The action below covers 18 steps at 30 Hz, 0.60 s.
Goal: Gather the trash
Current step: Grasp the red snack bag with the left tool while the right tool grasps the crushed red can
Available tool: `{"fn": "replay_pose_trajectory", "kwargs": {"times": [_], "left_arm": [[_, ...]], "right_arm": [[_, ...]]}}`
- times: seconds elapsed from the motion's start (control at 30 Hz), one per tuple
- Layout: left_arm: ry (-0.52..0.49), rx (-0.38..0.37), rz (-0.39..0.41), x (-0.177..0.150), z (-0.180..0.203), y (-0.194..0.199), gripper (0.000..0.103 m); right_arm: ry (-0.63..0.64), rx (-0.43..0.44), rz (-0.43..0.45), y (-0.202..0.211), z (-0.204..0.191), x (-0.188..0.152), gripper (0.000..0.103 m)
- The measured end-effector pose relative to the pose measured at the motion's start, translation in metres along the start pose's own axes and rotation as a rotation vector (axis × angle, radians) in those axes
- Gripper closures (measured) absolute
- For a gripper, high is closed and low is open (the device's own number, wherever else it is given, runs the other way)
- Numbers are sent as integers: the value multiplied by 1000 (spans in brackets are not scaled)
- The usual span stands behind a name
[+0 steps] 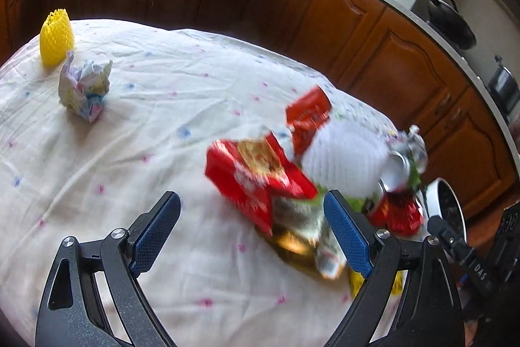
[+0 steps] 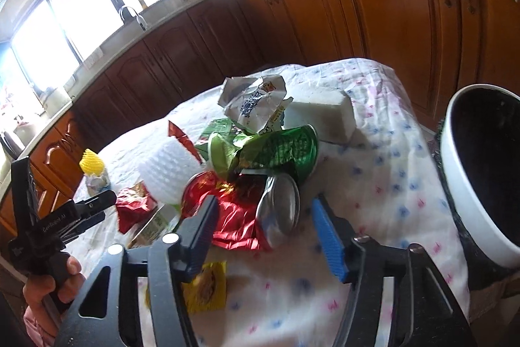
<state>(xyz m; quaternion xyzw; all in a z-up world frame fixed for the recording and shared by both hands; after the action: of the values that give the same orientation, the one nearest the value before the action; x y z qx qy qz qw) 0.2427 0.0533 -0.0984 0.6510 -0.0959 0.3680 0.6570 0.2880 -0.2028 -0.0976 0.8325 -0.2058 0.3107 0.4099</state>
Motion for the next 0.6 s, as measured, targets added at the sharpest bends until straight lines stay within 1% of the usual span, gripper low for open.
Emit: {"fn": "replay_pose_trajectory", "kwargs": {"times": [0.03, 0.1, 0.13, 0.17, 0.2, 0.23, 0.27, 0.3, 0.33, 0.37, 0.4, 0.43, 0.5, 0.6], "left_arm": [[2, 13, -1, 4, -1, -5, 11], [10, 24, -14, 10, -2, -15, 12], [12, 27, -23, 12, -3, -21, 14], [13, 34, -36, 12, -4, -27, 16], [13, 39, -54, 13, -4, -33, 24], [11, 36, -76, 11, -4, -40, 35], [9, 31, -92, 9, -4, -45, 40], [3, 26, -104, 7, -3, -48, 51], [-3, 19, -111, 5, -2, -50, 60], [-13, 15, -105, 3, -1, -49, 60], [-19, 13, -94, 3, 0, -46, 67], [-29, 6, -86, 2, 2, -43, 80], [-46, -12, -74, 0, 6, -34, 82], [-64, -20, -34, -1, 11, -17, 84]], "right_arm": [[3, -8, -6, -5, 1, 1, 46], [6, -24, -26, -15, 6, 2, 58], [3, -23, -38, -19, 8, 0, 73], [-1, -19, -43, -20, 8, -1, 82], [1, -6, -39, -19, 7, -2, 84], [17, -10, -32, -15, 5, -3, 88], [26, -7, -30, -13, 3, -4, 90], [29, 8, -26, -8, 0, -6, 92], [31, 16, -25, -3, -2, -8, 92], [35, 20, -23, -1, -4, -9, 92], [43, 31, -21, 5, -7, -11, 92], [47, 41, -20, 9, -9, -13, 92], [56, 51, -12, 19, -14, -16, 92], [60, 66, 8, 36, -17, -22, 92]]}}
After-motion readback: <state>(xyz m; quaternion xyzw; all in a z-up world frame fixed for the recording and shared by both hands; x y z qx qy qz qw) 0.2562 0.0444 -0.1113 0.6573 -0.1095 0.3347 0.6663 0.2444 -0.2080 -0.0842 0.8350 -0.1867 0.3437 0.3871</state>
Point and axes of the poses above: each gripper's, at about its wrist camera, not at the fingertips, and y roughly against the way its jaws point, z to its right, x to its top, the point moved 7 cm from there along -y, roughly the way its jaws point, and after that the axes turned 14 degrees about x, right-handed, at the moved point
